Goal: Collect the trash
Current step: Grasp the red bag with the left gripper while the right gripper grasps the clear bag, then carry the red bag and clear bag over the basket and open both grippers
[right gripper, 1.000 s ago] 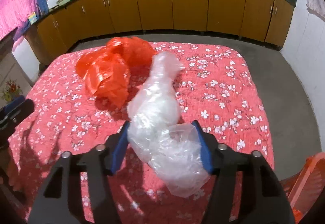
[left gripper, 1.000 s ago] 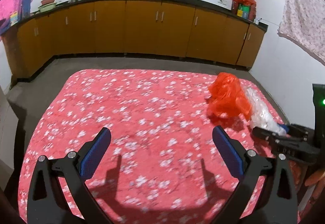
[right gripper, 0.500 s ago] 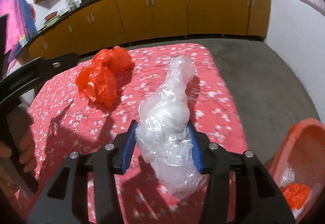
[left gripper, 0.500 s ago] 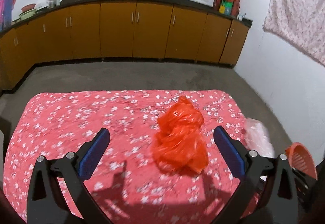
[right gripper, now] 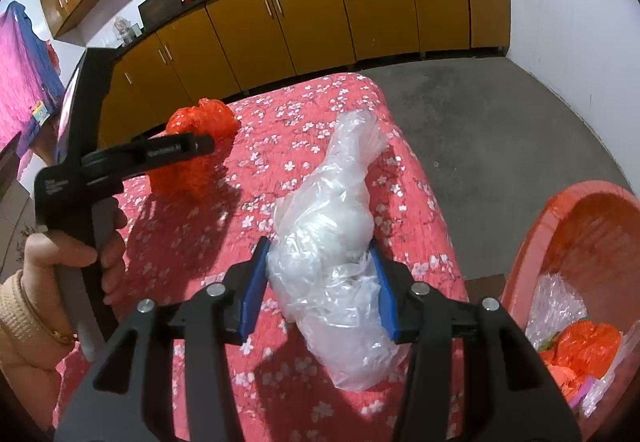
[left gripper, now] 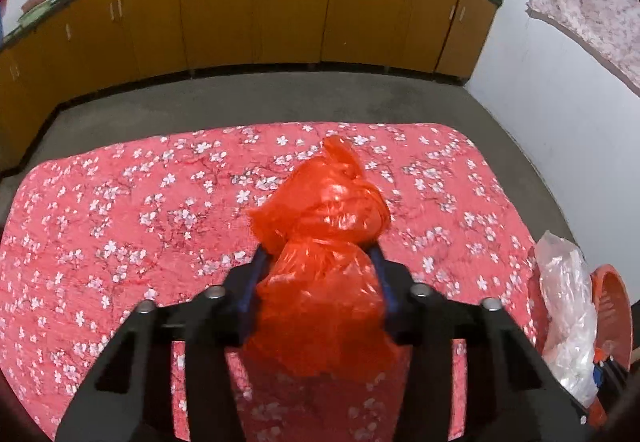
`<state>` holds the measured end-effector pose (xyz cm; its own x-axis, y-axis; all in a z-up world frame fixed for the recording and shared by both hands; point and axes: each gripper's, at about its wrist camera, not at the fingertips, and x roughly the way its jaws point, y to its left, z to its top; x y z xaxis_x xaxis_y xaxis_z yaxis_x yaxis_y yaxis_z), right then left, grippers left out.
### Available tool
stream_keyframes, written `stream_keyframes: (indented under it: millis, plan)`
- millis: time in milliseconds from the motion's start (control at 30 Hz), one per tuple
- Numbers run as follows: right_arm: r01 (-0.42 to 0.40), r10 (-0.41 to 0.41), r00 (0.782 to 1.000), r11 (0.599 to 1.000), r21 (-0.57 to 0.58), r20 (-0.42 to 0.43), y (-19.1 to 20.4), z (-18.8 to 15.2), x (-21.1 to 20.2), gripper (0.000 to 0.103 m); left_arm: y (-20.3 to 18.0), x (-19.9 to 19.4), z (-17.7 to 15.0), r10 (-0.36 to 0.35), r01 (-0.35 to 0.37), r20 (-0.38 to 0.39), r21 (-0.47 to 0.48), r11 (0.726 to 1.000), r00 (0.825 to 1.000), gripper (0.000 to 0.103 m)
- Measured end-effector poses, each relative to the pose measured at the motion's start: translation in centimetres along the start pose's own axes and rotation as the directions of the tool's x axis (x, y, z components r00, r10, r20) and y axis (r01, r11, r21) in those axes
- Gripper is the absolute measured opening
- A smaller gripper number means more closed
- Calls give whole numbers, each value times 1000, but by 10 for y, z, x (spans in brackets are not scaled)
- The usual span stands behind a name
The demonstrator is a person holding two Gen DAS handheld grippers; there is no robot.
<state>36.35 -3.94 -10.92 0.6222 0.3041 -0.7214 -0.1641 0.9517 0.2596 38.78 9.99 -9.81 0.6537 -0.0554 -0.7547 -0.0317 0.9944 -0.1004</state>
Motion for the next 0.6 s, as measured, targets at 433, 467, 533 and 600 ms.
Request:
stream_keyframes:
  millis: [433, 467, 533, 600]
  plan:
    - [-9, 9, 995, 1000, 3, 95, 8, -9, -78, 47, -19, -91, -34, -50, 44, 97, 66, 997, 994, 27]
    - [-7, 6, 994, 1000, 8, 106, 7, -10, -87, 47, -20, -97, -37, -50, 43, 104, 68, 997, 993, 27]
    - [-1, -1, 992, 1000, 16, 125, 5, -13, -105, 47, -26, -116, -45, -50, 41, 124, 73, 996, 991, 27]
    - [15, -18, 990, 1000, 21, 143, 2, -17, -123, 47, -31, -129, -51, -50, 39, 140, 82, 996, 989, 27]
